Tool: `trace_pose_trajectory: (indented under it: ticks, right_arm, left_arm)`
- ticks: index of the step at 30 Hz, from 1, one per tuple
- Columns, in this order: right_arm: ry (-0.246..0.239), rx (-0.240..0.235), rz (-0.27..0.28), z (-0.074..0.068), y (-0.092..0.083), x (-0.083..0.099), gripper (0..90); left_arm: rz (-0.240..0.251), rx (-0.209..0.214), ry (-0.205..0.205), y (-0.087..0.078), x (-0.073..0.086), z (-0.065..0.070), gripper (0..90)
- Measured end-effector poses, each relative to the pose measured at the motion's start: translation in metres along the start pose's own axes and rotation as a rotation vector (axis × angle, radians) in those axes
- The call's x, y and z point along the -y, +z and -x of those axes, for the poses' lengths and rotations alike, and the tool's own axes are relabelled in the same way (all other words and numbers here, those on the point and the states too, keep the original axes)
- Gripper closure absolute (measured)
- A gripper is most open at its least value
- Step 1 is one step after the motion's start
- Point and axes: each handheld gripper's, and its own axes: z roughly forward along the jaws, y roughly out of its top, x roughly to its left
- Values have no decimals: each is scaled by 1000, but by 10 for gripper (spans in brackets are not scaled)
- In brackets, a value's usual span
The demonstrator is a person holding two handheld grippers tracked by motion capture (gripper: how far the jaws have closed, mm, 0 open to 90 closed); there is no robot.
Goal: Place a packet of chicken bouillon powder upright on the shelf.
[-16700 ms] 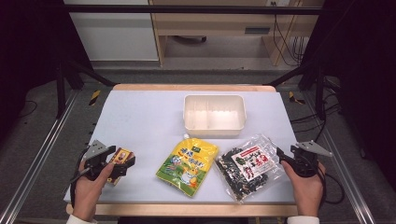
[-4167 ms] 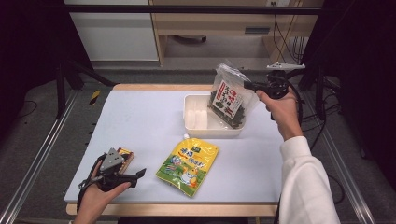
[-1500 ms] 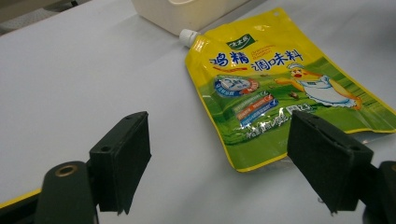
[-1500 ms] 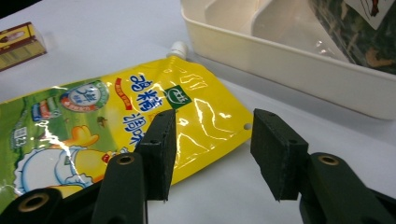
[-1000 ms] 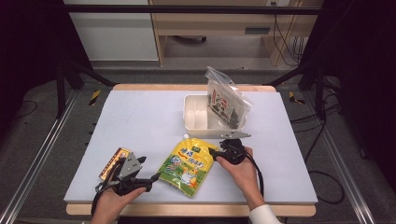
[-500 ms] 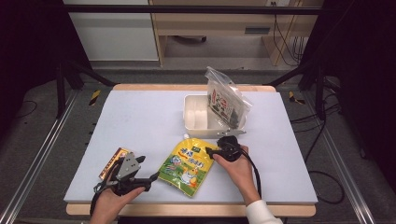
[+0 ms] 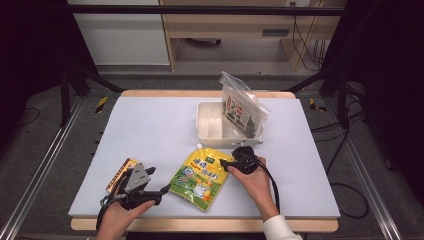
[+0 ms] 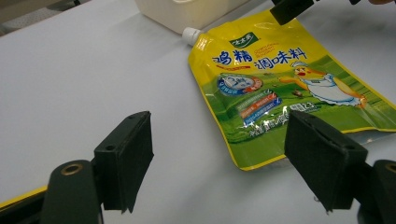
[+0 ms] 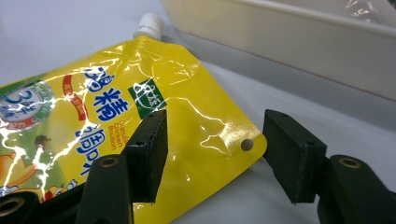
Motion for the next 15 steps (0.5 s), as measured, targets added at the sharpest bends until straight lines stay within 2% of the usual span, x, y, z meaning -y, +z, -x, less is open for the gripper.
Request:
trace_pose_trajectory:
  ticks: [10, 14, 15]
  right_arm:
    - [-4, -24, 54, -11, -14, -4, 468]
    - [-13, -30, 60, -14, -15, -3, 535]
    - [-22, -44, 60, -15, -14, -3, 592]
  left_arm:
    - [-4, 0, 1, 1, 0, 0, 232]
    - [-5, 2, 1, 1, 0, 0, 232]
    - [-5, 2, 2, 1, 0, 0, 232]
